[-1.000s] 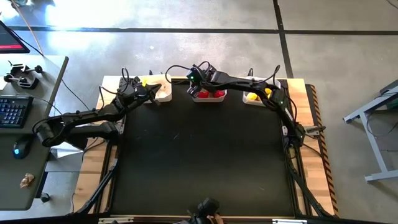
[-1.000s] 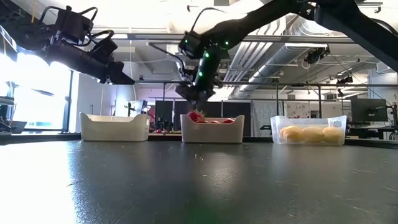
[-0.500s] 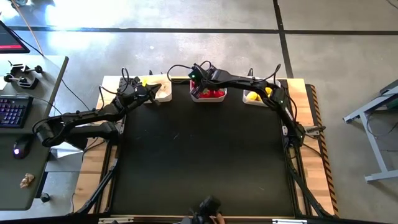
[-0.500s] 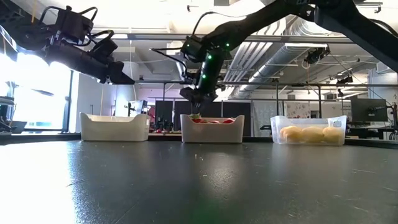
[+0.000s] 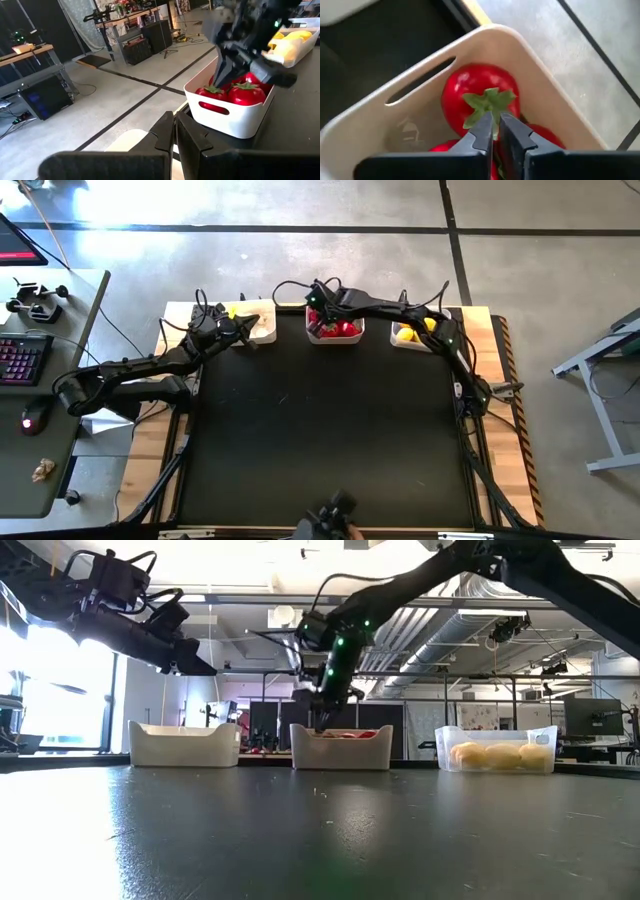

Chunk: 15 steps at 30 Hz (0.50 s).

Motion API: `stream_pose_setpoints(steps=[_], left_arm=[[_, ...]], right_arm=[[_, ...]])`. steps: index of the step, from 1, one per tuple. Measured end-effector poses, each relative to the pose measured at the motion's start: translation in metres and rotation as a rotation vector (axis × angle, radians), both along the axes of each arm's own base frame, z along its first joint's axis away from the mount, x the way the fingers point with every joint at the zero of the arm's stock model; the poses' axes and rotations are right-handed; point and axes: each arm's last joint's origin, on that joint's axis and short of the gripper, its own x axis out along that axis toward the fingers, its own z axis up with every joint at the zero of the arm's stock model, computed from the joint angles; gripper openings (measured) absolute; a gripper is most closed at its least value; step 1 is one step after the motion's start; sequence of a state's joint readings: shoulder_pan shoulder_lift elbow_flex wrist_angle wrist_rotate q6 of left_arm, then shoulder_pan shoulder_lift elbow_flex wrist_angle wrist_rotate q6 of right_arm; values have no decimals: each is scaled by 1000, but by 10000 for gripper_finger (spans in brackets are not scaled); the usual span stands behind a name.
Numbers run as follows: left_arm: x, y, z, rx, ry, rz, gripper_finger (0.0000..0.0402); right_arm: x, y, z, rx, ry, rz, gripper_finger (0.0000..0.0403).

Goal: Sort produce into baskets
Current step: Return to Home Position

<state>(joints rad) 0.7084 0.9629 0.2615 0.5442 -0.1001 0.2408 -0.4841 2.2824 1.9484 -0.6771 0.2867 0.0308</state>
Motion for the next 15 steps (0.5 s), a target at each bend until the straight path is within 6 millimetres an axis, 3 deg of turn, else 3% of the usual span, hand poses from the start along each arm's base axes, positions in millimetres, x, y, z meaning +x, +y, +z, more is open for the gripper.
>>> stream_pose_setpoints(steps=[7, 15], left_arm=[[0, 0, 0, 3, 4, -1, 7], [1, -3, -6, -11, 73, -104, 7]], right_arm=[[0, 22, 40, -5, -75, 117, 5], [17, 76, 34, 116, -24, 386, 0]])
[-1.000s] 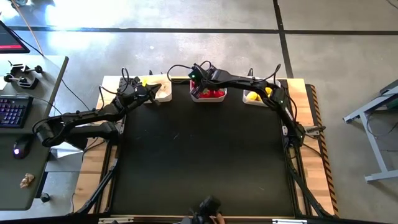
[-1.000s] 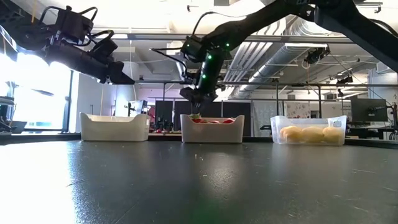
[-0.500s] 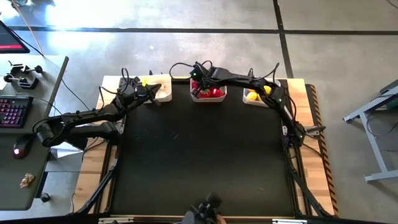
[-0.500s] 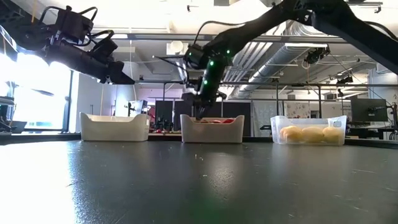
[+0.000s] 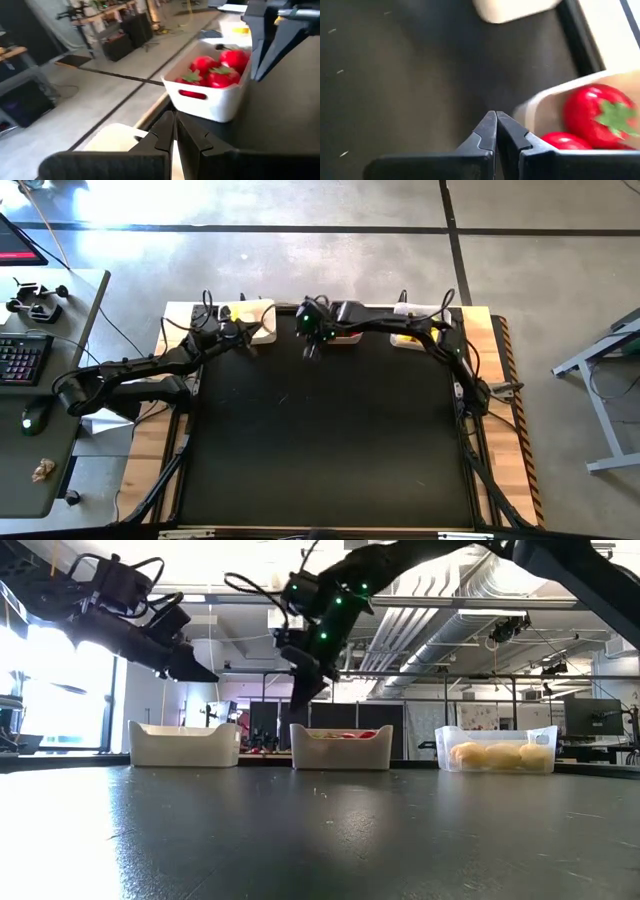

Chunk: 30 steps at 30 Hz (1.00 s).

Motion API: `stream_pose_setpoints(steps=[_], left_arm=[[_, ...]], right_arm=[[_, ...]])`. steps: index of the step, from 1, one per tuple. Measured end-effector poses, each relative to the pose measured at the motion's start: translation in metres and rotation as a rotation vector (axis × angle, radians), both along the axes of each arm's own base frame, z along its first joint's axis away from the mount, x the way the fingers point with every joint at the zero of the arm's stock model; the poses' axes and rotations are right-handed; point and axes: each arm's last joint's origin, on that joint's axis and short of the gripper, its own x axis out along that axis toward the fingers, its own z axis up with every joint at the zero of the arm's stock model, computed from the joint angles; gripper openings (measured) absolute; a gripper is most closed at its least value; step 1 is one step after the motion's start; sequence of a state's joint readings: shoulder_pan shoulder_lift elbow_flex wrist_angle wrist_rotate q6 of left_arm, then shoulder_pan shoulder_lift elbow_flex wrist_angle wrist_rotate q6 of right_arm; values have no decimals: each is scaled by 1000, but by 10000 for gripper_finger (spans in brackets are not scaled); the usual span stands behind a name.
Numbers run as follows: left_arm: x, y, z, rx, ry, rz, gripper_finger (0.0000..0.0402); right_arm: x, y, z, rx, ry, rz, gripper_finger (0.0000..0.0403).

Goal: Sort produce into baskets
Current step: Return to Home Position

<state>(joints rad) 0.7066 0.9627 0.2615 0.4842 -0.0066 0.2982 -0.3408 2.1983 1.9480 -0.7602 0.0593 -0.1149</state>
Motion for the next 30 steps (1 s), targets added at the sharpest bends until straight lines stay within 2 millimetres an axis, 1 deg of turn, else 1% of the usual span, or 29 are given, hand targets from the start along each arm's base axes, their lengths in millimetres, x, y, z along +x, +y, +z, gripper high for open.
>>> stream_pose_setpoints(steps=[2, 4, 6, 10, 14, 17, 23, 27, 30], left_arm=[[0, -1, -2, -10, 16, -37, 7], [1, -2, -2, -10, 13, -76, 7], [2, -3, -2, -15, 9, -106, 7], [2, -3, -2, -15, 9, -104, 7], [2, -3, -2, -14, 9, -102, 7], [2, -3, -2, -12, 10, -101, 7], [2, -3, -2, -15, 8, -117, 7], [3, -4, -2, -34, -8, -163, 7], [3, -5, -2, -54, -21, -193, 7]], right_arm=[[3, 10, 0, -5, 3, 34, 0], [5, 12, -1, -8, 3, 44, 0], [6, 6, -7, -15, 5, 30, 0], [7, -10, -29, -6, 44, -2, 0], [9, -20, -29, -23, -6, -24, 0], [12, -22, -28, -46, -42, -19, 0], [14, -13, -23, -91, -33, 63, 0], [20, -4, -19, -115, -66, 113, 0], [24, 3, -20, -99, -87, 158, 0]])
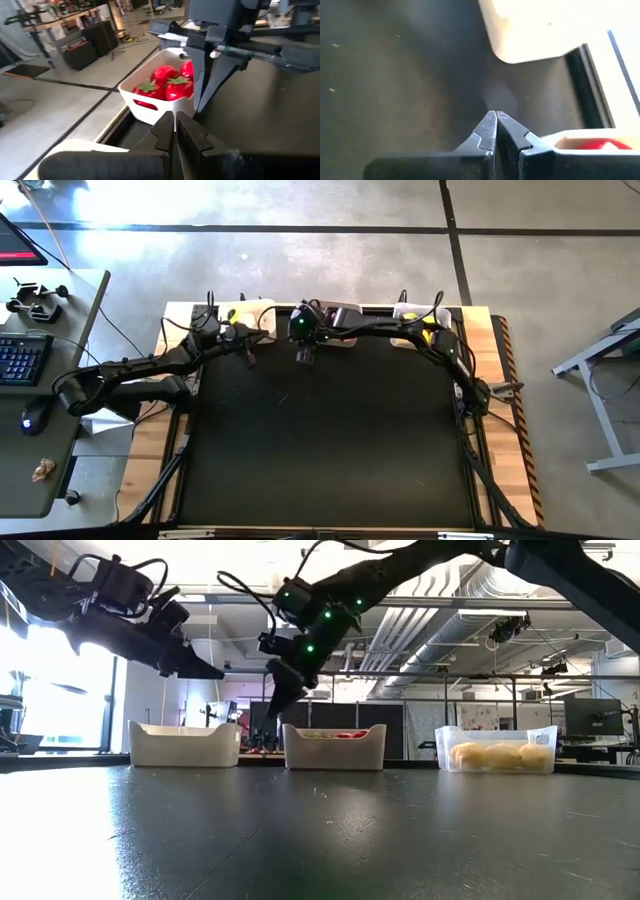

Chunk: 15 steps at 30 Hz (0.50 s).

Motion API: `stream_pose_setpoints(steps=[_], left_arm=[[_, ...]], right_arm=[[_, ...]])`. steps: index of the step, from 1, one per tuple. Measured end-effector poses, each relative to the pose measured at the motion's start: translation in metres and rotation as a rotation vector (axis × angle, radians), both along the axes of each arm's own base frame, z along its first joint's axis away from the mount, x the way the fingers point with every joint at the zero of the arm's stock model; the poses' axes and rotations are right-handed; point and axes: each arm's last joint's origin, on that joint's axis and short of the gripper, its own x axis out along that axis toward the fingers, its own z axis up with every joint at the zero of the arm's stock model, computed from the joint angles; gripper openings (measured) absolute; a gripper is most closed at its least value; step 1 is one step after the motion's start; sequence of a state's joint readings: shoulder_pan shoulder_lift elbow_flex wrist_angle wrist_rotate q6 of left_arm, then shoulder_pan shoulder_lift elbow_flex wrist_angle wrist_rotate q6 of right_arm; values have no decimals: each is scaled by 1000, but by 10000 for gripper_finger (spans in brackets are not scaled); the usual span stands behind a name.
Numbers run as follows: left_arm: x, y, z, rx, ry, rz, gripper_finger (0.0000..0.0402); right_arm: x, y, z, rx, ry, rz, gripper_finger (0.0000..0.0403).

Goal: Sort produce into baskets
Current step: Return to Home Position

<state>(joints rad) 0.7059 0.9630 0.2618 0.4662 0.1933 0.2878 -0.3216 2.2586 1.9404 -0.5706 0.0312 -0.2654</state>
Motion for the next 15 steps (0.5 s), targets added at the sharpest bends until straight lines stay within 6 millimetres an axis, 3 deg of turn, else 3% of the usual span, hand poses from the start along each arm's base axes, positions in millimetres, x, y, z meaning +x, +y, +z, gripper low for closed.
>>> stream_pose_setpoints(steps=[6, 9, 15], left_arm=[[1, -3, -1, -38, -14, -94, 7], [2, -4, 1, -45, -38, -140, 7], [7, -9, 8, -58, -122, -202, 7]], right_arm=[[-15, 22, -12, 7, -105, 71, 0], [-41, 34, -14, 15, -219, 101, 0], [-111, 55, -13, -4, -384, 94, 0]])
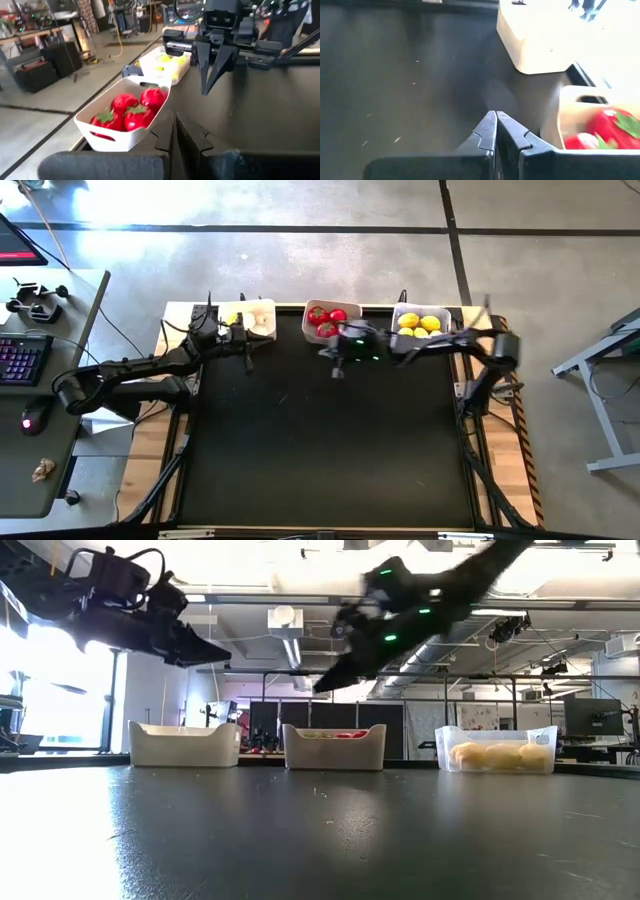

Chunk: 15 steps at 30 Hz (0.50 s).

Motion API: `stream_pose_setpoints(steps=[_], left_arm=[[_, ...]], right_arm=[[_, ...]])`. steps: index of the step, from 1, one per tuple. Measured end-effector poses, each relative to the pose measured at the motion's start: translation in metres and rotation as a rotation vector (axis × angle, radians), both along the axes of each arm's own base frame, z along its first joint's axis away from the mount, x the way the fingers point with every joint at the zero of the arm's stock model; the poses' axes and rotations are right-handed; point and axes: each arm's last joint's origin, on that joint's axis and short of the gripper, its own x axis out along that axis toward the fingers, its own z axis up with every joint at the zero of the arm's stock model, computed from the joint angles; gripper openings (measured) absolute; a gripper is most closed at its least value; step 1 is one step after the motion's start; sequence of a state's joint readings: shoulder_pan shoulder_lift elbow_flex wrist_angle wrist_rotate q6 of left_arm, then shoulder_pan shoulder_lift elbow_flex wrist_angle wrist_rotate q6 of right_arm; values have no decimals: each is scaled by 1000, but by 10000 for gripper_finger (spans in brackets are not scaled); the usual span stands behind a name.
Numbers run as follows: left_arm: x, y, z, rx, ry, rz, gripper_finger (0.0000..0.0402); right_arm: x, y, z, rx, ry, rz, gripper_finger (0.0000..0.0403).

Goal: Sort produce into baskets
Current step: Return to Home Position

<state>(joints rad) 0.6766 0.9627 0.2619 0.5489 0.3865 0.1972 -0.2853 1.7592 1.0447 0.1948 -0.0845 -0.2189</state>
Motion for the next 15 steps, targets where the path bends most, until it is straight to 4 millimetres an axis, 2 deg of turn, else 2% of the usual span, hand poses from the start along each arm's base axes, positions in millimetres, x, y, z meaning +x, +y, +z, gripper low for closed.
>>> stream_pose_setpoints(steps=[5, 10, 15], left_arm=[[6, -7, 7, 31, -64, -44, 7], [12, -17, 10, -22, -103, -97, 7], [17, -26, 9, -59, -102, -150, 7]], right_arm=[[-57, 17, 1, -13, -89, -5, 0], [-109, 30, -2, -31, -197, -15, 0], [-153, 41, -5, -24, -295, -41, 0]])
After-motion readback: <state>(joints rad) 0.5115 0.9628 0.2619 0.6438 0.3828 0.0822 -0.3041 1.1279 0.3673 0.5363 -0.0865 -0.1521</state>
